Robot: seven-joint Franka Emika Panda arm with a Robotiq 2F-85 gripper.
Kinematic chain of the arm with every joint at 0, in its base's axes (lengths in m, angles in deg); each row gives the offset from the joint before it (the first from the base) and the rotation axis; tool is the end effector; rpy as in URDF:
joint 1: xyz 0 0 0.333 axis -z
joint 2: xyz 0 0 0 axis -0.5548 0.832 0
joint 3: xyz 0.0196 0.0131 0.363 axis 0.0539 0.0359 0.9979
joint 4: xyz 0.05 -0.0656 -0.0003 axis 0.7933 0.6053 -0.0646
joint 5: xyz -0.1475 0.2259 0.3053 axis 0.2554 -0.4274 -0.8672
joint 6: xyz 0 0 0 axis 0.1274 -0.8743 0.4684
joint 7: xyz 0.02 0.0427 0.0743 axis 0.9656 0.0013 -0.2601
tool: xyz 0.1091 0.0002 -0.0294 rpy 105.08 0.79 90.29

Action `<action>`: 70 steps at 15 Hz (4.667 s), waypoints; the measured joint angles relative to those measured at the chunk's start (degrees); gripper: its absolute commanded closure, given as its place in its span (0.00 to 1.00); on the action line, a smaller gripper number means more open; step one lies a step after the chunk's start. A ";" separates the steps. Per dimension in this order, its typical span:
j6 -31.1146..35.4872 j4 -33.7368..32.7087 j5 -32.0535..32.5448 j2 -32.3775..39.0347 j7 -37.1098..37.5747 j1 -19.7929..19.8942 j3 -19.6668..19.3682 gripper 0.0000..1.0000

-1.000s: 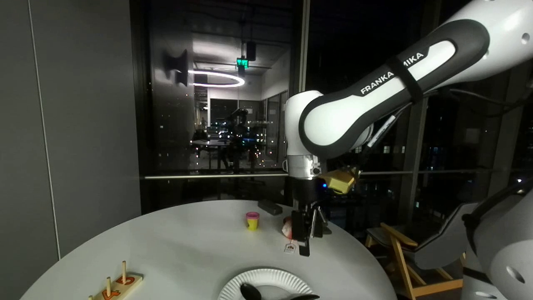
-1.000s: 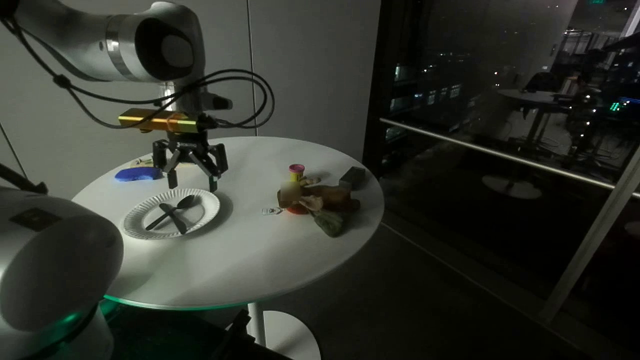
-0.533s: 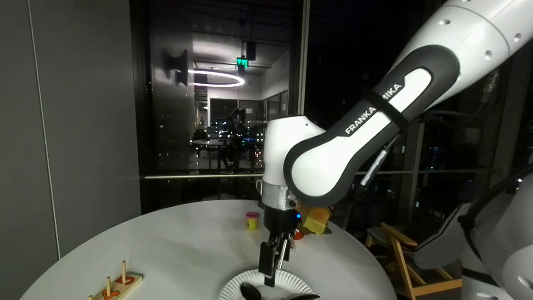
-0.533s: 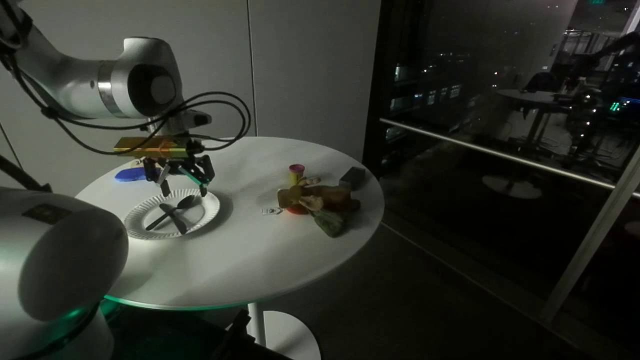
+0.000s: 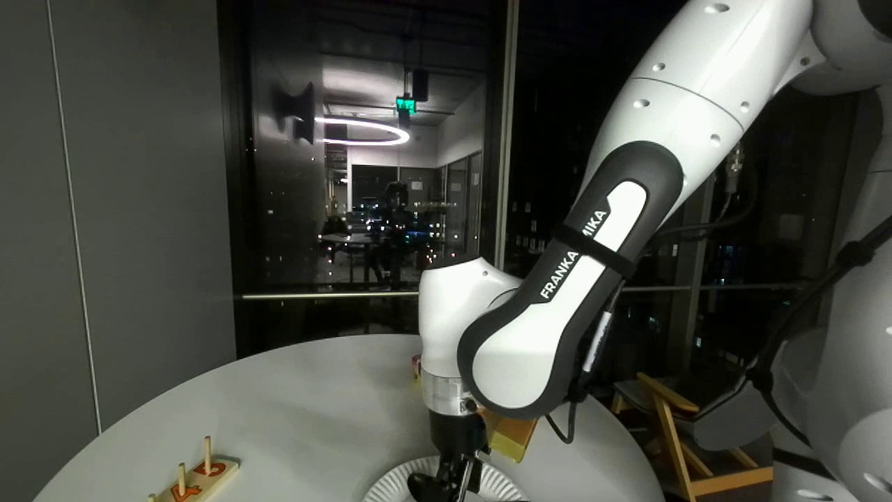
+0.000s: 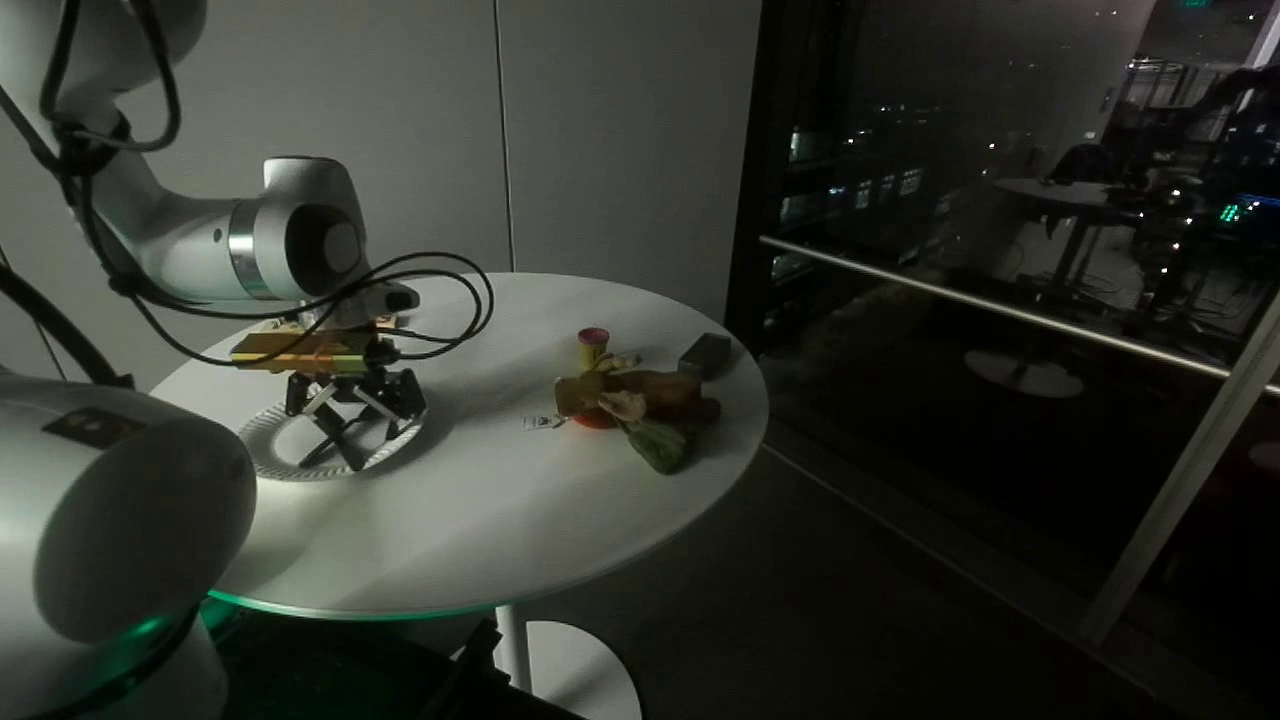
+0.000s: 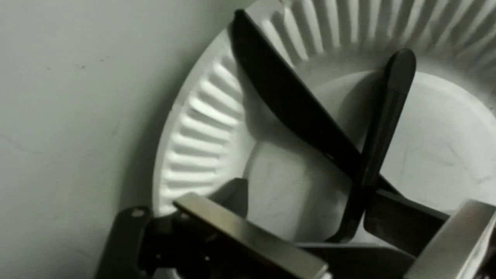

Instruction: Pick the black spoon and put it to the right of the white paper plate, pick the black knife and put it to the left of the white paper plate, pick the round red toy and put it on the white plate

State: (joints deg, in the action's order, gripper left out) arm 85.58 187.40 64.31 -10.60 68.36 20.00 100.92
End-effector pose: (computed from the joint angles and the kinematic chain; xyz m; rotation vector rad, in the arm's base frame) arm 0.3421 0.1816 0.2776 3.0193 0.6120 -0.0675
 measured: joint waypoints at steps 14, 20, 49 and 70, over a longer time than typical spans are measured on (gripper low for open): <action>-0.17 -1.11 19.99 0.56 18.41 1.06 1.14 0.89; -2.28 -0.90 23.24 -2.46 22.43 1.14 2.31 0.89; -7.21 0.42 7.77 -9.84 11.09 9.55 -6.19 0.18; -17.74 0.58 13.63 -11.46 -15.04 -0.47 -1.45 0.00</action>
State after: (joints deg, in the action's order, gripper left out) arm 67.84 187.99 77.94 -22.06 53.31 19.54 99.47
